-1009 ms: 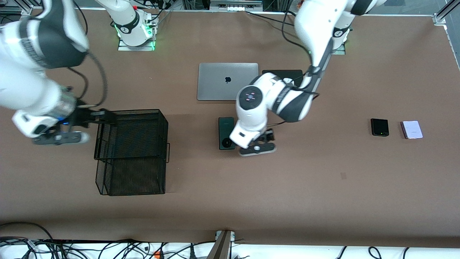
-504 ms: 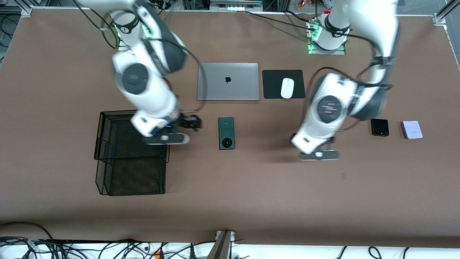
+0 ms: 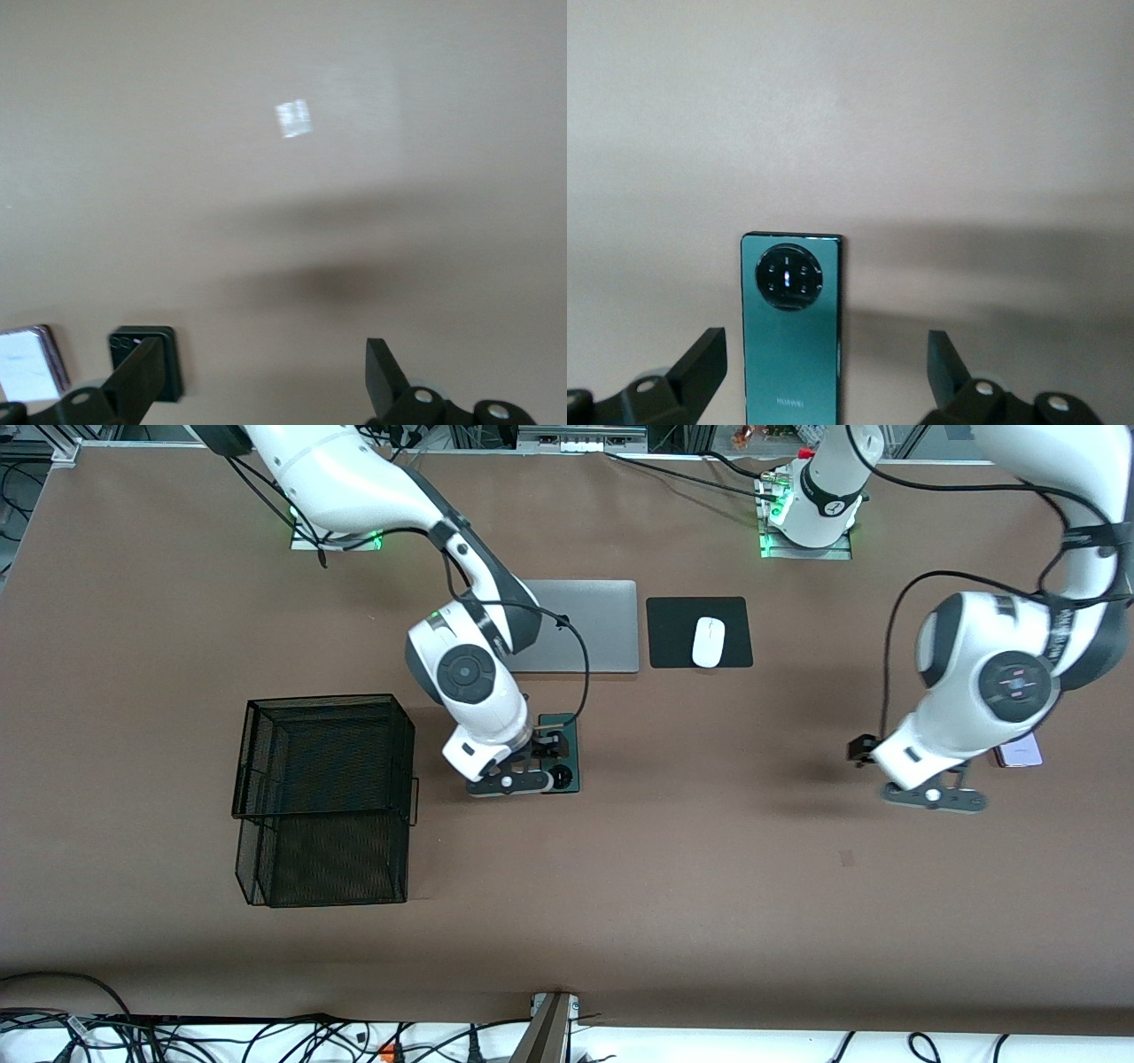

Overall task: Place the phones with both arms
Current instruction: 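Grasp the green phone with the right gripper while the left gripper reaches the flip phone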

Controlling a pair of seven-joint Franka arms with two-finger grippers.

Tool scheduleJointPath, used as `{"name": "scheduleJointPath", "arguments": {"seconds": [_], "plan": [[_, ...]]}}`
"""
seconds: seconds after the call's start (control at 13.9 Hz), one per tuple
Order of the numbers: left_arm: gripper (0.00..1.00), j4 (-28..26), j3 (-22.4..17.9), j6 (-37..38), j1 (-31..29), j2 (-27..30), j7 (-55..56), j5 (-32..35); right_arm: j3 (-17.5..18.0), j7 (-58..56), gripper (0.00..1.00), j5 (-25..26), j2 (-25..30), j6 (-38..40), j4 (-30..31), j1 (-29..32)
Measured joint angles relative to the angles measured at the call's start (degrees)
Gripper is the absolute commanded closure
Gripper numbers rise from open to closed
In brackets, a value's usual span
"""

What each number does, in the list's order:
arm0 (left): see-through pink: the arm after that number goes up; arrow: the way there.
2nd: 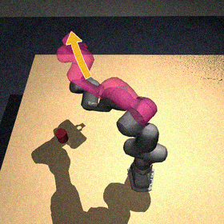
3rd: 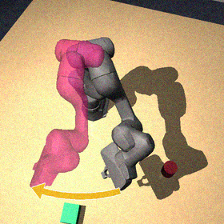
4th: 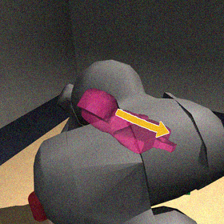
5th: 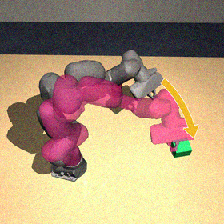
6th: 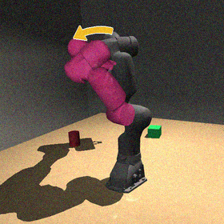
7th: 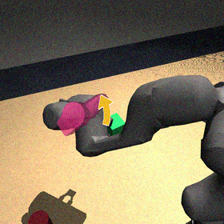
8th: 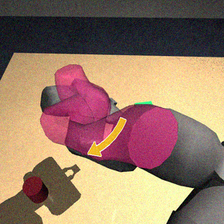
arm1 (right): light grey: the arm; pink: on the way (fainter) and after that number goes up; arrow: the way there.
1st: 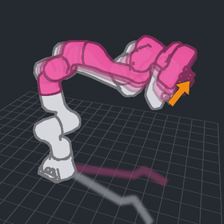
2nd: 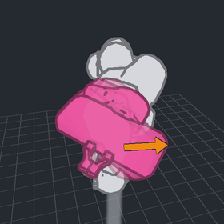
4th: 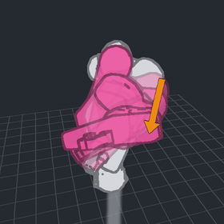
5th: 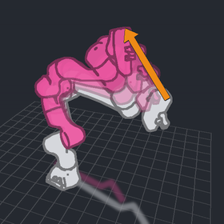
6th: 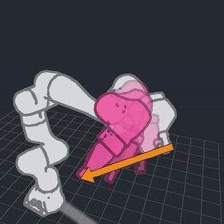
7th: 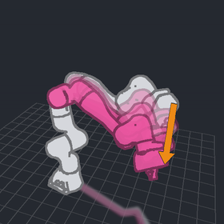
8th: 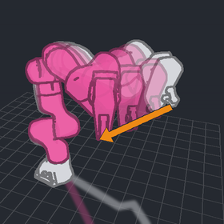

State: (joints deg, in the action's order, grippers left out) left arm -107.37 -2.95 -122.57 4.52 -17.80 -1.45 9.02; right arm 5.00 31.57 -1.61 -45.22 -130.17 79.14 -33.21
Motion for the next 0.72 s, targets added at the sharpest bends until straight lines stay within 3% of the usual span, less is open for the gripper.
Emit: {"name": "scheduleJointPath", "arguments": {"seconds": [0.5,0.72], "plan": [[0.00,-14.8,0.1,-15.4,-11.8,5.1,-11.9,0.1,-0.4,5.7,0.00,0.3,-4.8,-5.4,-0.2,-4.1],[0.00,-18.5,0.2,-19.9,-15.2,5.3,-16.1,0.1,-0.5,5.9,0.00,4.2,-4.9,-5.4,-0.2,-4.9]]}}
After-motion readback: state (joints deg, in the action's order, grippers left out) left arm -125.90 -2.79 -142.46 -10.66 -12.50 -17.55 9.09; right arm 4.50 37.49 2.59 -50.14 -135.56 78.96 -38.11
